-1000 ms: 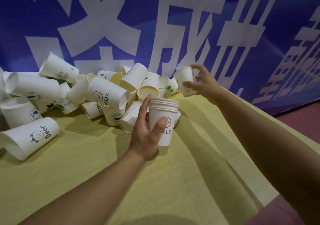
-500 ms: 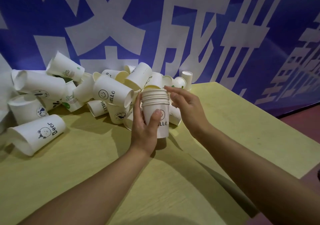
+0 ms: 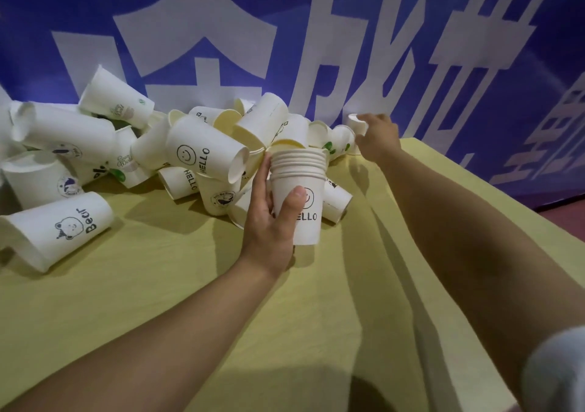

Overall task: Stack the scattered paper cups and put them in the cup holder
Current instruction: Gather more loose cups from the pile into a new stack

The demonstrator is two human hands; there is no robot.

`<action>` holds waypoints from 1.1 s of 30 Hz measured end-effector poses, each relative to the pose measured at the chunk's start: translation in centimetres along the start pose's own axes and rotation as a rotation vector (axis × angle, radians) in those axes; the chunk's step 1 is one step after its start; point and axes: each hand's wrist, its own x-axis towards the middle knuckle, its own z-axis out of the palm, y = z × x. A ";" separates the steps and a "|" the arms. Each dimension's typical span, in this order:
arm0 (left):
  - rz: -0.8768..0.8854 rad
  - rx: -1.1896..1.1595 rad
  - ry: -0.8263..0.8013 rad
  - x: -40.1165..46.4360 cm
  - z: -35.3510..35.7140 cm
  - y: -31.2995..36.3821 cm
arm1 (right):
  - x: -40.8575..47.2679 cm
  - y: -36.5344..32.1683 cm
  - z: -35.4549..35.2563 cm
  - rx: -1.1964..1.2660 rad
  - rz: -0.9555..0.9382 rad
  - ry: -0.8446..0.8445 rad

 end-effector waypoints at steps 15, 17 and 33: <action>-0.017 0.021 -0.001 0.2 -0.2 -0.3 | -4.7 1.0 -1.9 0.221 0.035 0.238; -0.013 0.020 -0.002 0.1 -0.1 -0.1 | -8.2 1.7 -3.1 0.262 0.018 0.216; -0.009 0.053 -0.013 -0.2 -0.2 0.0 | -18.0 1.0 -8.3 0.150 0.079 -0.330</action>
